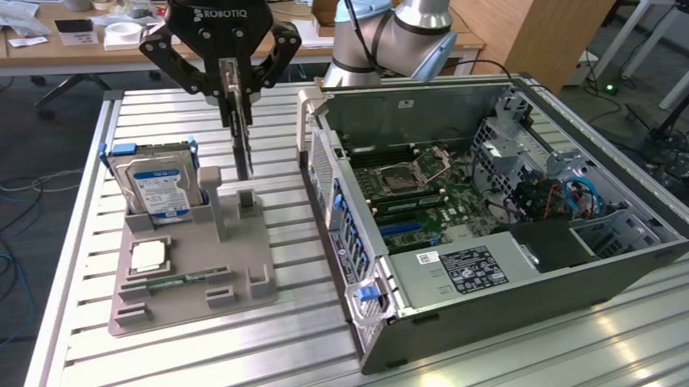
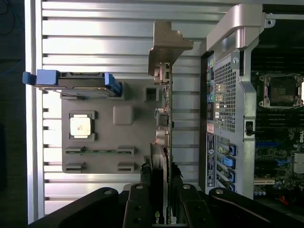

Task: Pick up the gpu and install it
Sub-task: 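Pick up the gpu and move the gpu toward the slot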

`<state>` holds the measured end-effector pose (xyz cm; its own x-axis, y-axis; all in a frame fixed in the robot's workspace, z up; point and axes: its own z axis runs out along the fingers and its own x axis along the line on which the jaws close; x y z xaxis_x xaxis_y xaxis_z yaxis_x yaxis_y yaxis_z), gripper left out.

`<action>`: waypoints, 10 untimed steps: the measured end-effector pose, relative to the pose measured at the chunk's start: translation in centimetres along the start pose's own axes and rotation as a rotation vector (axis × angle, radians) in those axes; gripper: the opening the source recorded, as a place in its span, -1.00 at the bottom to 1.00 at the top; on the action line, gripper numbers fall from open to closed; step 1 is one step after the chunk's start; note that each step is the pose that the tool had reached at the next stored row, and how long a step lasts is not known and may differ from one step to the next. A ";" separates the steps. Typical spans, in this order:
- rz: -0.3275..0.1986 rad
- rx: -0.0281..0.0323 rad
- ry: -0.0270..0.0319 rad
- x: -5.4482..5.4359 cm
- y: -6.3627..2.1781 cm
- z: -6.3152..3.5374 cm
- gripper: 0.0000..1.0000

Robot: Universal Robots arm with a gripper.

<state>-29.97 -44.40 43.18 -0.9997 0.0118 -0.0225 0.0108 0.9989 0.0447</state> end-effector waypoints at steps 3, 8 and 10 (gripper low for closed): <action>0.000 0.0000 0.0000 -0.3 0.01 0.01 -0.47; 0.000 -0.0001 -0.0001 -1.1 0.02 0.03 -0.47; 0.000 -0.0001 -0.0001 -1.5 0.02 0.04 -0.47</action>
<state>-28.47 -44.39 43.17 -0.9997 0.0120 -0.0226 0.0110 0.9989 0.0449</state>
